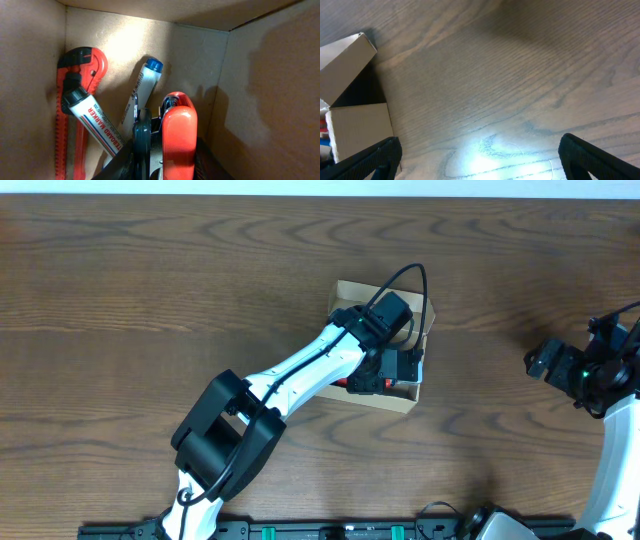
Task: Pack container
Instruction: 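Release the stapler in the box and raise the left gripper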
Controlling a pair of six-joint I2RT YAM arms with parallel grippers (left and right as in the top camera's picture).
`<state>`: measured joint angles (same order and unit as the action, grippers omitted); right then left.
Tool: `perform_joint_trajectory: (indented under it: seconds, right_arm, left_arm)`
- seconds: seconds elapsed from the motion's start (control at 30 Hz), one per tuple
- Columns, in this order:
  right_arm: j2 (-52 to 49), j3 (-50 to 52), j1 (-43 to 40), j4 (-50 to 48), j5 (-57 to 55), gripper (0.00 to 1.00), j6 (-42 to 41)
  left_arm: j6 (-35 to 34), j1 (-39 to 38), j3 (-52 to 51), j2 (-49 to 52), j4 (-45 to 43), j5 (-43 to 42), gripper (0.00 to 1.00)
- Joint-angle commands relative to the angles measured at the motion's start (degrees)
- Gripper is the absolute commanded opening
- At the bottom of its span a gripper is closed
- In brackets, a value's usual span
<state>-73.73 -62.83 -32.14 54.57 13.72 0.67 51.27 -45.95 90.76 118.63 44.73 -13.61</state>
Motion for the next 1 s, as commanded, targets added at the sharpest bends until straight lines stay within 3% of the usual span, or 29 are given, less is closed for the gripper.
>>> perform_joint_trajectory:
  seconds: [0.0,0.07,0.13,0.17,0.23,0.47,0.77,0.87,0.97]
  right_arm:
    - [0.8,-0.1,0.0,0.1,0.7,0.99,0.7]
    - [0.8,-0.1,0.0,0.1,0.7,0.99,0.7]
    - [0.8,-0.1,0.0,0.1,0.7,0.99,0.7]
    - [0.8,-0.1,0.0,0.0,0.7,0.99,0.7]
    - [0.8,-0.1,0.0,0.1,0.7,0.99,0.7]
    - [0.8,-0.1,0.0,0.0,0.7,0.99,0.7]
    - [0.8,-0.1,0.0,-0.2,0.7,0.99,0.7]
    - [0.8,-0.1,0.0,-0.4,0.7,0.99,0.7]
    - [0.8,-0.1,0.0,-1.3,1.8,0.99,0.8]
  left_arm:
    - [-0.6,0.3,0.7,1.0,0.0,-0.7,0.10]
    - [-1.4,0.3,0.7,1.3,0.0,-0.4,0.28]
    - [-1.6,0.4,0.7,1.3,0.0,-0.3,0.28]
    - [-1.6,0.4,0.7,1.3,0.0,0.1,0.33]
    - [-2.1,0.4,0.9,1.3,0.0,2.1,0.52]
    - [-4.1,0.4,3.9,1.2,2.0,6.9,0.54]
    - [-5.6,0.7,17.4,1.2,8.7,12.1,0.55]
    - [-8.7,1.4,23.5,1.2,12.8,15.5,0.55]
    - [-16.3,3.8,29.2,1.1,16.9,19.1,0.54]
